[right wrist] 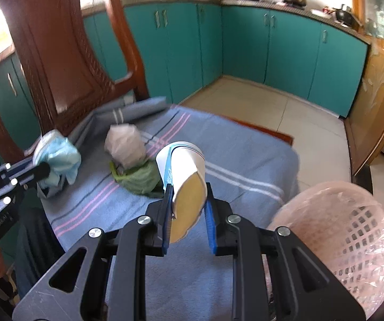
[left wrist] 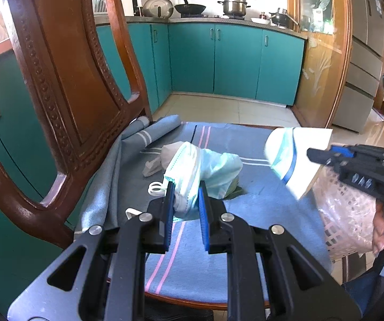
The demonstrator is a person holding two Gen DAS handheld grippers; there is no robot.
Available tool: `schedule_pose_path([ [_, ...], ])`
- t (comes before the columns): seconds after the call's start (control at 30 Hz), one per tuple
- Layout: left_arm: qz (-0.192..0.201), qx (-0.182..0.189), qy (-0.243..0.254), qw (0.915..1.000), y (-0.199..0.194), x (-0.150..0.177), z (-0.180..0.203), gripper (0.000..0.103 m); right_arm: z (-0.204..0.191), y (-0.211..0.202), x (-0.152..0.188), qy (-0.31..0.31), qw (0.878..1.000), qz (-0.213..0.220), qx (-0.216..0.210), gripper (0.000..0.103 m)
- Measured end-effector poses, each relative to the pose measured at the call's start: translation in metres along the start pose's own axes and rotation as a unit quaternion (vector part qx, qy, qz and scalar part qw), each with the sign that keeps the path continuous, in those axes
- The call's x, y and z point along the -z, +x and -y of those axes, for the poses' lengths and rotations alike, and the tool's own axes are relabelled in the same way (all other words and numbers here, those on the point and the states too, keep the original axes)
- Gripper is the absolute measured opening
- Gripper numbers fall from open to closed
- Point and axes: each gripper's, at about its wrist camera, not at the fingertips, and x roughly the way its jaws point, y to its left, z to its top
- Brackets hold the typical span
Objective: Collect trash
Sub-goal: 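Carry the cup and face mask over the wastebasket and open both tools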
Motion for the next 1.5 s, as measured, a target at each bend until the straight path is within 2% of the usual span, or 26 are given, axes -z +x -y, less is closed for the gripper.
schedule_pose_path([
  [0.17, -0.002, 0.024, 0.014, 0.9996, 0.003, -0.003, 0.013, 0.018, 0.042, -0.043, 0.003, 0.055, 0.997, 0.050, 0.019, 0.023],
  [0.33, -0.011, 0.054, 0.037, 0.9978, 0.011, -0.002, 0.041, 0.018, 0.091, -0.077, 0.024, 0.111, 0.988, 0.077, 0.081, 0.023],
  [0.43, -0.017, 0.083, 0.052, 0.9951, 0.014, -0.003, 0.061, 0.018, 0.118, -0.083, 0.043, 0.133, 0.980, 0.056, 0.136, 0.023],
  [0.5, -0.017, 0.095, 0.062, 0.9934, 0.017, -0.004, 0.074, 0.018, 0.128, -0.084, 0.053, 0.139, 0.977, 0.047, 0.152, 0.023],
  [0.8, -0.029, 0.156, 0.086, 0.9835, 0.018, -0.003, 0.121, 0.018, 0.134, -0.080, 0.078, 0.136, 0.975, 0.014, 0.175, 0.023],
  [1.03, -0.029, 0.209, 0.082, 0.9740, 0.022, -0.021, 0.143, 0.018, 0.143, -0.073, 0.085, 0.152, 0.970, -0.010, 0.190, 0.023],
  [1.13, -0.037, 0.249, 0.085, 0.9640, 0.025, -0.026, 0.160, 0.018, 0.148, -0.068, 0.089, 0.163, 0.966, -0.027, 0.199, 0.024],
  [1.2, -0.040, 0.257, 0.092, 0.9611, 0.028, -0.025, 0.171, 0.018, 0.152, -0.064, 0.093, 0.167, 0.964, -0.042, 0.201, 0.025],
  [1.27, -0.051, 0.269, 0.098, 0.9569, 0.034, -0.022, 0.185, 0.018, 0.157, -0.060, 0.096, 0.173, 0.960, -0.052, 0.213, 0.029],
  [1.3, -0.059, 0.277, 0.102, 0.9538, 0.037, -0.019, 0.192, 0.018, 0.158, -0.061, 0.097, 0.178, 0.957, -0.050, 0.222, 0.037],
  [1.33, -0.065, 0.281, 0.107, 0.9516, 0.040, -0.016, 0.199, 0.018, 0.161, -0.066, 0.097, 0.189, 0.953, -0.041, 0.233, 0.052],
  [1.4, -0.073, 0.287, 0.118, 0.9479, 0.045, -0.010, 0.211, 0.019, 0.167, -0.081, 0.095, 0.216, 0.946, -0.006, 0.241, 0.070],
  [1.47, -0.084, 0.298, 0.128, 0.9423, 0.049, -0.003, 0.223, 0.022, 0.177, -0.102, 0.097, 0.263, 0.936, 0.044, 0.231, 0.073],
  [1.5, -0.089, 0.300, 0.132, 0.9407, 0.051, 0.000, 0.228, 0.028, 0.184, -0.111, 0.098, 0.288, 0.929, 0.064, 0.221, 0.073],
])
